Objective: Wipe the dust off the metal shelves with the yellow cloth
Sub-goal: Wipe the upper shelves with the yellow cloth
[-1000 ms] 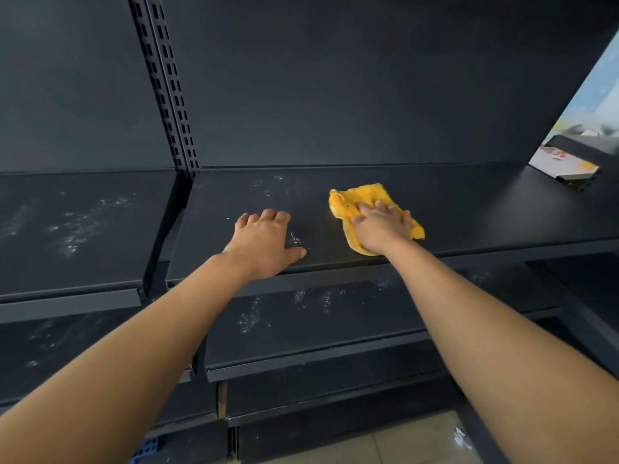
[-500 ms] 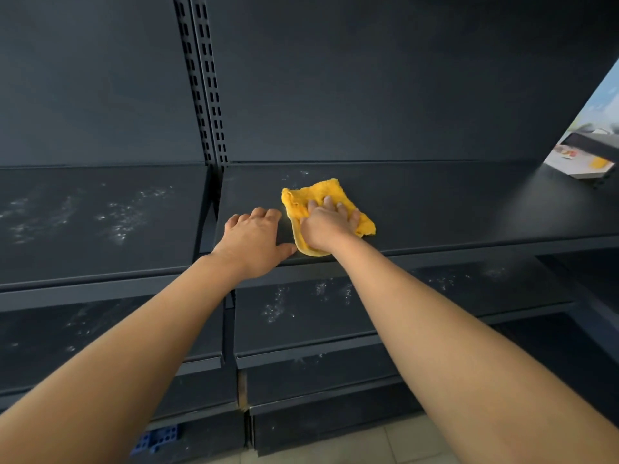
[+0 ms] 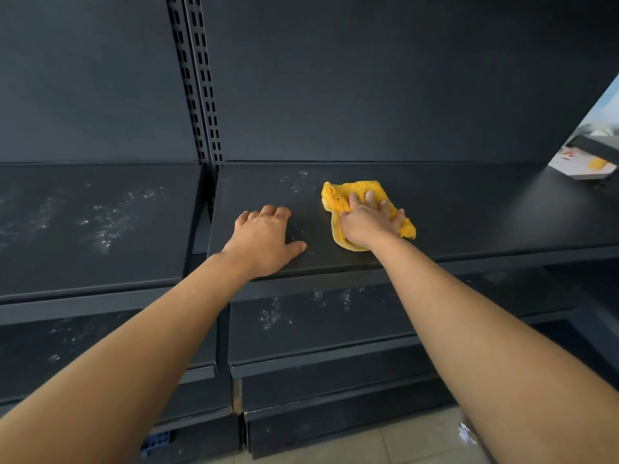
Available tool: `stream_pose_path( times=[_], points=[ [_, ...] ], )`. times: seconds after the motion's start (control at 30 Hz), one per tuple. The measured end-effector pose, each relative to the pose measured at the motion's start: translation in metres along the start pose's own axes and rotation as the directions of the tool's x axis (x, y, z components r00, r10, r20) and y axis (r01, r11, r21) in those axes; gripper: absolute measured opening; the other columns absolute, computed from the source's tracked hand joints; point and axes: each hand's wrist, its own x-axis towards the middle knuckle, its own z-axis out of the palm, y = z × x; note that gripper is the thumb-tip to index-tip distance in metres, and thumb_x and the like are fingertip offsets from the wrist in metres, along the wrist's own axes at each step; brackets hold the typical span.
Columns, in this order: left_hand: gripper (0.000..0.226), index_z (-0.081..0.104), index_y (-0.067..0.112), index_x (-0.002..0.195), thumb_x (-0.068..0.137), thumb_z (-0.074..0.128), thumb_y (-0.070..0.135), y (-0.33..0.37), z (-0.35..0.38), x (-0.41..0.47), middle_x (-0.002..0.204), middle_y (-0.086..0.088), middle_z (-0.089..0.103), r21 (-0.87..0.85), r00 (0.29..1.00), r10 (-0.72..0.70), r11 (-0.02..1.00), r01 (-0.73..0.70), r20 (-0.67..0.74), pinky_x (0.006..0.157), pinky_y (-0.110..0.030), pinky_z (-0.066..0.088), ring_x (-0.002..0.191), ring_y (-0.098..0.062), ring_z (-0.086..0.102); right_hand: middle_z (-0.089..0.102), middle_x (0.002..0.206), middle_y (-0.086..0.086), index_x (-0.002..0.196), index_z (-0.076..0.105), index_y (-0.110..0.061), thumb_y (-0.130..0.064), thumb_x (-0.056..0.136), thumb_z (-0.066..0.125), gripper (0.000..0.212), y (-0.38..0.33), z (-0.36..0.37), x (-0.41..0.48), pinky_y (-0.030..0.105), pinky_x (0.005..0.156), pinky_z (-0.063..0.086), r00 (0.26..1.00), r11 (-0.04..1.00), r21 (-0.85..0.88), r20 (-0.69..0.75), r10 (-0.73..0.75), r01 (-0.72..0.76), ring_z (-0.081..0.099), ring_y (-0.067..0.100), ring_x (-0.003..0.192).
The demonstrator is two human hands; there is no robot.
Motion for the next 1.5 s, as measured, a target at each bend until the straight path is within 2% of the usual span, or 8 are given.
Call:
stream_pose_path(
  times=[0.27, 0.7, 0.87, 1.03, 1.17, 1.5],
  points=[
    [0.069, 0.028, 0.018, 0.144, 0.088, 0.051, 0.051, -0.011, -0.01, 0.028, 0.146, -0.007, 0.035, -0.004, 0.997, -0.081, 0.997, 0.081, 0.009, 0.116, -0.039, 0.013, 0.136, -0.028, 0.03, -0.009, 0.16, 0.001, 0.152, 0.002, -0.027, -0.039, 0.101, 0.02, 0.055, -0.018, -0.008, 0.053, 0.057, 0.114, -0.008, 0.997, 0.997, -0.02, -0.003, -0.072, 0.072, -0.006, 0.031, 0.147],
    [0.065, 0.027, 0.017, 0.144, 0.091, 0.048, 0.048, -0.033, -0.017, 0.044, 0.146, -0.007, 0.035, 0.041, 0.986, -0.163, 0.986, 0.164, -0.017, 0.114, -0.037, 0.016, 0.135, -0.028, 0.031, -0.001, 0.161, -0.001, 0.151, 0.011, -0.027, -0.036, 0.1, 0.017, 0.053, -0.07, -0.008, 0.096, 0.056, 0.115, -0.007, 0.973, 0.973, -0.035, -0.027, -0.229, 0.229, 0.0, 0.029, 0.147],
    [0.064, 0.029, 0.017, 0.143, 0.091, 0.049, 0.047, -0.043, -0.015, 0.038, 0.145, -0.008, 0.036, 0.044, 0.986, -0.165, 0.985, 0.165, -0.018, 0.113, -0.038, 0.018, 0.134, -0.029, 0.033, 0.002, 0.161, -0.005, 0.151, 0.017, -0.03, -0.039, 0.1, 0.016, 0.051, -0.095, -0.002, 0.077, 0.053, 0.116, -0.005, 0.918, 0.917, -0.022, -0.009, -0.397, 0.397, 0.002, 0.025, 0.147],
    [0.062, 0.028, 0.018, 0.144, 0.092, 0.047, 0.046, -0.046, -0.013, 0.026, 0.145, -0.008, 0.036, 0.039, 0.994, -0.113, 0.993, 0.113, 0.007, 0.114, -0.039, 0.018, 0.134, -0.028, 0.033, 0.008, 0.16, -0.006, 0.149, 0.025, -0.033, -0.032, 0.101, 0.023, 0.048, -0.092, -0.003, 0.051, 0.048, 0.117, -0.003, 0.866, 0.866, 0.034, 0.0, -0.5, 0.499, 0.008, 0.02, 0.147],
    [0.06, 0.029, 0.018, 0.142, 0.092, 0.046, 0.046, -0.048, -0.013, 0.014, 0.143, -0.009, 0.039, 0.041, 0.998, -0.052, 0.998, 0.051, 0.026, 0.114, -0.039, 0.018, 0.133, -0.029, 0.035, 0.012, 0.159, -0.007, 0.147, 0.03, -0.033, -0.028, 0.101, 0.026, 0.046, -0.081, -0.003, 0.026, 0.045, 0.118, -0.003, 0.884, 0.879, 0.095, -0.028, -0.466, 0.467, 0.011, 0.018, 0.147],
    [0.065, 0.026, 0.015, 0.144, 0.092, 0.043, 0.05, -0.06, -0.015, -0.015, 0.145, -0.009, 0.035, 0.042, 0.994, 0.064, 0.997, -0.068, 0.09, 0.114, -0.039, 0.017, 0.135, -0.03, 0.031, 0.008, 0.16, -0.005, 0.149, 0.019, -0.036, -0.036, 0.102, 0.019, 0.047, -0.047, 0.007, -0.023, 0.048, 0.117, -0.003, 0.981, 0.981, 0.048, -0.063, -0.185, 0.188, 0.009, 0.022, 0.147]
  ],
)
